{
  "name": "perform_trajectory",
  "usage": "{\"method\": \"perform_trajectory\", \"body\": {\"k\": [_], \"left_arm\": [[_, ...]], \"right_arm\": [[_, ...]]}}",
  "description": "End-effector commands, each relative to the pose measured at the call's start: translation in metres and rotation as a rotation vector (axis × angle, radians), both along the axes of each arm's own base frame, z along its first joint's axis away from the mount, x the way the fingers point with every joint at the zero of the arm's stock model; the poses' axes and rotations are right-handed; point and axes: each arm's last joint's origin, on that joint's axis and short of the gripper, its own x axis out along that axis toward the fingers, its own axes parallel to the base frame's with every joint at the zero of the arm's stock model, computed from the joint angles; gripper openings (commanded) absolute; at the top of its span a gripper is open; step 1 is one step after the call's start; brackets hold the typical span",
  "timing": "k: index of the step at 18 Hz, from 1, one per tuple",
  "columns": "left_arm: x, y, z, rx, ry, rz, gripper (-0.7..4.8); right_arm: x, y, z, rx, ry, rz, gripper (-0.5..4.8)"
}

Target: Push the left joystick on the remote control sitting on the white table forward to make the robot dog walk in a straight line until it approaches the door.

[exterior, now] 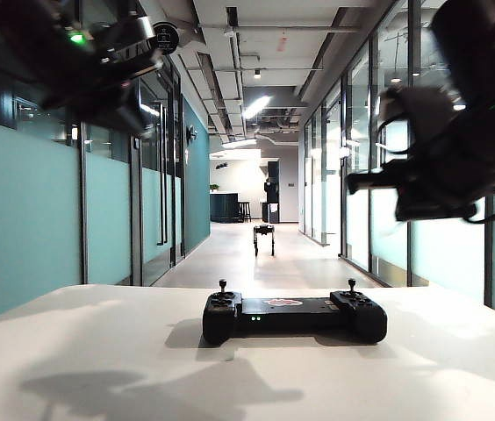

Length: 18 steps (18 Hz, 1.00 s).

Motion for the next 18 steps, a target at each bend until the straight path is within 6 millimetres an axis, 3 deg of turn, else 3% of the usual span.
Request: {"method": "perform_trajectory", "body": {"k": [1,10,18], "left_arm": [[-0.024,0.008,0.001,0.000,-0.063,0.039,-0.06],[-0.117,0.039,-0.029,0.004,-0.235,0.159,-0.06],[-0.187,0.064,-0.080,0.009,-0.344,0.281,-0.06]], "right_arm": [[-0.013,-0.006,0.009,0.015,-0.041,0.015,-0.06],[-0.042,-0.019,0.028,0.022,-0.095,0.092,-0.06],[-0.057,-0.026,0.045,-0.003,-0.121,0.135,-0.06]]}}
